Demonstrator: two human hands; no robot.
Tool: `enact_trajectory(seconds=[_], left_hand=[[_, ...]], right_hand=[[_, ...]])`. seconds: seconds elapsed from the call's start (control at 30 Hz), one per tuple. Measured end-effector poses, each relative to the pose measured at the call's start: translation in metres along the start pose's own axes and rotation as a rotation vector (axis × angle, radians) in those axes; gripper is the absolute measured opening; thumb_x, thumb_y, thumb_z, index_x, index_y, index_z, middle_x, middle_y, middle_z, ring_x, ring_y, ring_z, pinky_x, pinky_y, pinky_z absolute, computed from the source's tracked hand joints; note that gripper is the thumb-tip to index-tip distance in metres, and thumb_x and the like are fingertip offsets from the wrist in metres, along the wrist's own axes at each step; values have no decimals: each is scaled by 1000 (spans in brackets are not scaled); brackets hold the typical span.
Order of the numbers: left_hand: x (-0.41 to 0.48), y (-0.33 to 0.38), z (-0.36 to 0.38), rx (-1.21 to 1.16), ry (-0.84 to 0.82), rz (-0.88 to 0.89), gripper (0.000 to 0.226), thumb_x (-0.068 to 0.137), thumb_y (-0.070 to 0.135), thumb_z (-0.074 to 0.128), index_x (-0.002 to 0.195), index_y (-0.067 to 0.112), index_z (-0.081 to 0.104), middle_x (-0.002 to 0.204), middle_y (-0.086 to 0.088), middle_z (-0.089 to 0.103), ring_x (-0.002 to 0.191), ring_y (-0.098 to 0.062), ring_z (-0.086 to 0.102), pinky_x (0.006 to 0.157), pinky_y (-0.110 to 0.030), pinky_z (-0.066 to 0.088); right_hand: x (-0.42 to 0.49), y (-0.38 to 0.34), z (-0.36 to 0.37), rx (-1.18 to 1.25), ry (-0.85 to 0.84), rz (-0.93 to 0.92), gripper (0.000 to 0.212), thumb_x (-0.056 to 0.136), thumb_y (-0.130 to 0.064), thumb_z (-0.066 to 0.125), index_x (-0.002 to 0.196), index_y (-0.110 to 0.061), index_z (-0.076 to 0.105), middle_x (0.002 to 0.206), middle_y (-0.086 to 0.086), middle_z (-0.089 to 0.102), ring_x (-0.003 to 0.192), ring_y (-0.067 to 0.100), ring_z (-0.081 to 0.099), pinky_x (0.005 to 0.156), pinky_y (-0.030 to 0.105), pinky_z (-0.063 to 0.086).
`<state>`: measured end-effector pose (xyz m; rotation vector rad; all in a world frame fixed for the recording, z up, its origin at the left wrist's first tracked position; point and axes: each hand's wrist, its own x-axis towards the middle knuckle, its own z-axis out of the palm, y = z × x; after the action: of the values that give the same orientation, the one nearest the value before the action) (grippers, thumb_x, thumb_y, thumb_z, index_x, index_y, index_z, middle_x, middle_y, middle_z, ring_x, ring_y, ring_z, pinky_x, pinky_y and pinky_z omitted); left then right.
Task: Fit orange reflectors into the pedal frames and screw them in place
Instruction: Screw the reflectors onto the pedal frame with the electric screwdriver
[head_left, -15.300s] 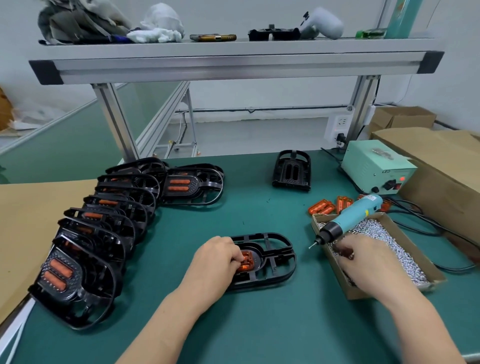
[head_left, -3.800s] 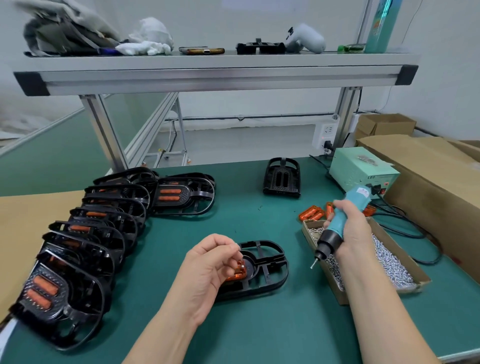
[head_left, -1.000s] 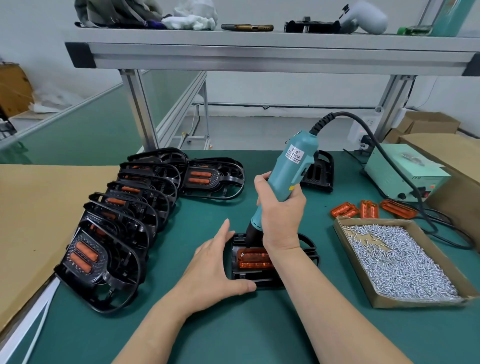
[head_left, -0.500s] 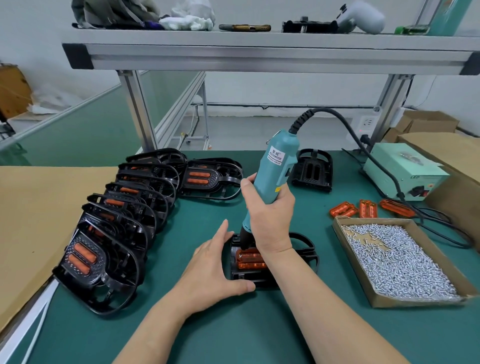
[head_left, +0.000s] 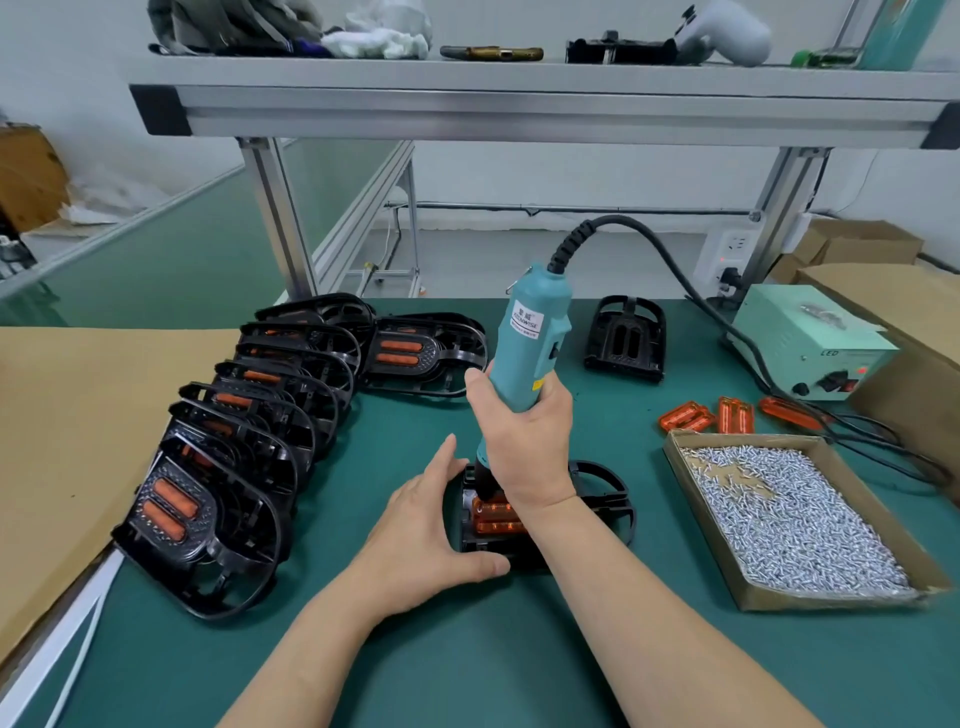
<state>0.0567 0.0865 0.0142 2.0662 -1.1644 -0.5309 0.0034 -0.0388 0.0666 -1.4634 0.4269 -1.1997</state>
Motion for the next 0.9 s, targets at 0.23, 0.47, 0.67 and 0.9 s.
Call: enact_trajectory(seconds=[0.23, 0.47, 0.67, 0.9], left_hand=[[-1, 0, 0, 2, -2, -12, 140, 50, 67, 81, 158, 32, -2, 155, 22, 32, 144, -7, 29, 118, -36, 29], [2, -5, 1, -21, -4, -4, 140, 50, 65, 83, 158, 34, 0, 150, 28, 35, 142, -7, 32, 117, -38, 31], [4, -10, 3, -48, 3, -4, 139, 49, 65, 85, 157, 38, 2, 147, 31, 35, 141, -7, 33, 118, -38, 31], [4, -12, 5, -10, 18, 23, 138, 48, 69, 82, 157, 38, 4, 142, 36, 33, 141, -5, 30, 118, -36, 29]], right_hand=[[-4, -8, -12, 103, -33, 30, 27, 82, -32, 77, 84, -10, 61, 68, -4, 59, 63, 14, 54, 65, 28, 49], [-6, -19, -27, 155, -96, 41, 30, 87, -29, 74, 84, -4, 58, 67, -1, 58, 62, 12, 54, 65, 20, 48], [-7, -25, -42, 179, -153, 48, 27, 88, -32, 70, 81, -8, 59, 69, 3, 57, 65, 11, 54, 67, 18, 47], [-9, -24, -46, 156, -149, 39, 36, 87, -40, 68, 81, -6, 58, 67, 3, 59, 64, 10, 55, 67, 16, 45]])
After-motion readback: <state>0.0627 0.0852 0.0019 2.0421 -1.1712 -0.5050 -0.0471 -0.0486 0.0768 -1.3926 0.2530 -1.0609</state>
